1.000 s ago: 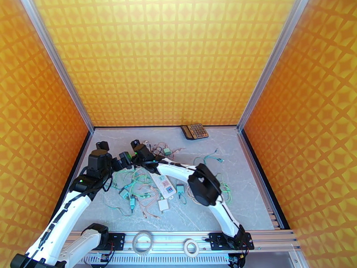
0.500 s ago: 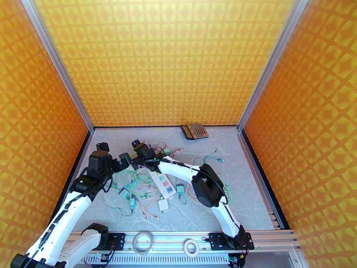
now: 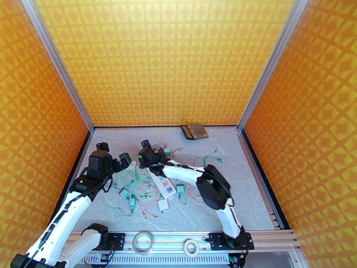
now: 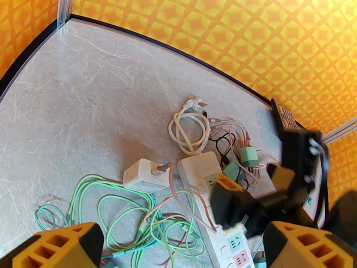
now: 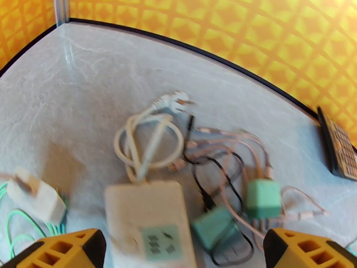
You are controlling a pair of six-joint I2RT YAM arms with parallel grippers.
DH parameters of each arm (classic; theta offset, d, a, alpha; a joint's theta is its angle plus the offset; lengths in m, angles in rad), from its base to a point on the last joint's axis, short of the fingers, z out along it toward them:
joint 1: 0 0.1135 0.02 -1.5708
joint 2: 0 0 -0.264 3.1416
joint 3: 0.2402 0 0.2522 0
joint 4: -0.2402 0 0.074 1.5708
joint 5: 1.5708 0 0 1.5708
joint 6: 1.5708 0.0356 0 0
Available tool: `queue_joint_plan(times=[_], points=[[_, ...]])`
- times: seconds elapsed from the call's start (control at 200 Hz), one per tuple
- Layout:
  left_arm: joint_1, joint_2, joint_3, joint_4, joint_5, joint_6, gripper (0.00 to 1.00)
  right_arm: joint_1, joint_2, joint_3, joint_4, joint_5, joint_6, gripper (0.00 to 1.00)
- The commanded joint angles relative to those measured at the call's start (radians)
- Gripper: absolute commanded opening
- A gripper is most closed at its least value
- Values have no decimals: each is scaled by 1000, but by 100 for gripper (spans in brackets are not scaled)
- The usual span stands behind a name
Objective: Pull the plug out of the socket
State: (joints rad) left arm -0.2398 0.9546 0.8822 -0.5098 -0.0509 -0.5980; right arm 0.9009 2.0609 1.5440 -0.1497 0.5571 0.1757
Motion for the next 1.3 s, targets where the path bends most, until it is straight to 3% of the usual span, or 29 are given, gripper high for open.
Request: queue_joint_plan(times=[0.0, 0.17, 0.47, 0.66, 0.775, 0.89, 0.995, 1.105, 1.205, 1.295], points=[[9, -4, -7, -11, -24, 20, 99, -5, -145, -76, 164, 69, 34, 98], [10, 11, -18, 12, -23, 39, 99, -27, -385, -345, 263, 121, 22, 98], [22, 141, -3, 78, -64, 31, 99, -109, -866, -871, 485, 301, -228, 99], [39, 257, -11, 220, -111, 26, 99, -207, -1030, -1094, 566, 355, -329, 99], [49, 290, -42, 357, -212, 115, 99, -258, -1022, -1177, 688, 390, -390, 98], [92, 360, -44, 422, -299, 220, 99, -368, -943, -1196, 728, 334, -330, 98], [153, 450, -35, 437, -312, 269, 99, -473, -800, -1188, 801, 319, -315, 99], [181, 516, -90, 570, -335, 392, 99, -526, -658, -1161, 915, 317, -358, 99], [187, 530, -110, 653, -328, 440, 99, -557, -608, -1135, 955, 214, -380, 99], [189, 540, -100, 665, -283, 454, 99, -592, -591, -1062, 812, 156, -332, 98]])
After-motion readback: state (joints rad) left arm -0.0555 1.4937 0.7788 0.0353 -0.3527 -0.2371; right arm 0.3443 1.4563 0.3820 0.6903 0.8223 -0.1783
